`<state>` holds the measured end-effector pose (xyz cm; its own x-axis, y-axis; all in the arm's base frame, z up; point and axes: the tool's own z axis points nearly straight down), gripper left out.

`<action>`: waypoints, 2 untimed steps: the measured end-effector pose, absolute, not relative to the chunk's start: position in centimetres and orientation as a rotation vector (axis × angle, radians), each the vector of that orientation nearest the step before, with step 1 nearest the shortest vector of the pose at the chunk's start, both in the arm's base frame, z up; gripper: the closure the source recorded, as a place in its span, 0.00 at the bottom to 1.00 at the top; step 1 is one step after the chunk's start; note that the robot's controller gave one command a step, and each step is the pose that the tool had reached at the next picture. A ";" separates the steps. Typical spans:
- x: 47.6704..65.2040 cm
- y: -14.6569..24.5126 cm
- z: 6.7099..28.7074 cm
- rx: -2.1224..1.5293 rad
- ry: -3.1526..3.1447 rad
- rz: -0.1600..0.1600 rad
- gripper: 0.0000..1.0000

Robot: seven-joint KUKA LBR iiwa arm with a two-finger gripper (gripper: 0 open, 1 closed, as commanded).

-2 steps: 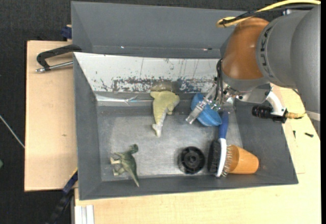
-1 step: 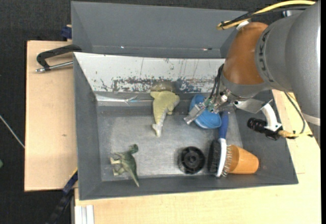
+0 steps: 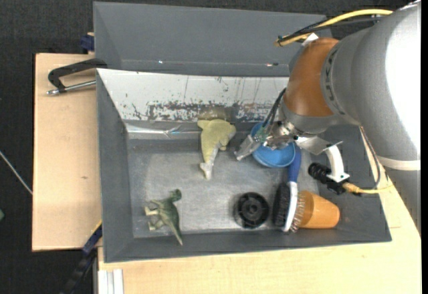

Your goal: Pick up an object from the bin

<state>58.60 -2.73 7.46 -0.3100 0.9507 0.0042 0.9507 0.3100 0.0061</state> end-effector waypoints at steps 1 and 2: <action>57.2 -5.0 7.4 2.053 2.370 0.012 0.00; 57.6 -4.8 7.9 2.045 2.368 0.024 1.00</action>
Offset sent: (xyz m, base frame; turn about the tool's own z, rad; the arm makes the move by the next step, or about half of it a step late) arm -0.0175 -0.0240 -0.0046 0.1763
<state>57.60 -4.77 7.95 -0.1457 0.9893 0.0006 0.9891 0.1457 0.0199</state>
